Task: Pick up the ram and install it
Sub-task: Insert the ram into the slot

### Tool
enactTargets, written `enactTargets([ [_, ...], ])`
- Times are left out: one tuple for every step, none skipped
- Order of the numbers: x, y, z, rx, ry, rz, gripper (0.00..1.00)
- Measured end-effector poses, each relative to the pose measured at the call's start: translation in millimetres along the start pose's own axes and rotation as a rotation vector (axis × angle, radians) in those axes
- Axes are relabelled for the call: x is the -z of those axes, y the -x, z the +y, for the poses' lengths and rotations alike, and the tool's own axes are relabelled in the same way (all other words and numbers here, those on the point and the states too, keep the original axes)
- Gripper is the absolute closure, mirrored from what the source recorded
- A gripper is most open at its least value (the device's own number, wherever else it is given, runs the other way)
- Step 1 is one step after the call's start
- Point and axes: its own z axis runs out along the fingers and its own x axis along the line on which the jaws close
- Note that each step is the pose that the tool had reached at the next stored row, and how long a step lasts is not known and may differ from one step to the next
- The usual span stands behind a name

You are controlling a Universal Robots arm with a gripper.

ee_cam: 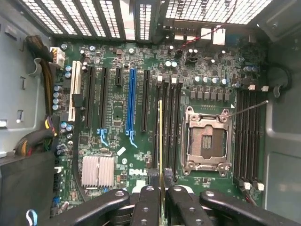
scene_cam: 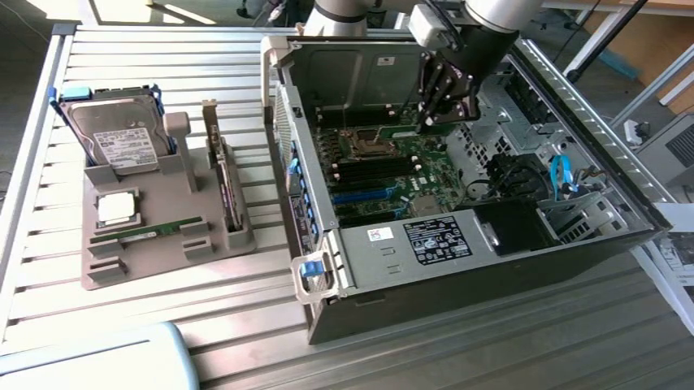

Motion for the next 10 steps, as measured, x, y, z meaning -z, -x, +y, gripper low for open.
enactTargets([
  [-1.7, 0.1, 0.0, -0.012, -0.0004, -0.0001, 0.86],
  [-4.0, 0.4, -0.1, -0.033, -0.0012, -0.0006, 0.86],
  [-5.7, 0.5, -0.1, -0.050, -0.0018, -0.0010, 0.86],
  [-7.2, 0.5, 0.6, -0.061, -0.0022, -0.0014, 0.86],
  [-8.4, 0.5, 2.2, -0.063, -0.0023, -0.0015, 0.86],
  [-9.6, 0.6, 4.6, -0.063, -0.0024, -0.0016, 0.86],
  [-10.7, 0.6, 7.5, -0.063, -0.0024, -0.0017, 0.86],
  [-12.2, 0.6, 11.1, -0.063, -0.0023, -0.0016, 0.86],
  [-13.3, 0.6, 12.8, -0.063, -0.0023, -0.0016, 0.86],
  [-14.6, 0.6, 14.6, -0.063, -0.0023, -0.0015, 0.86],
])
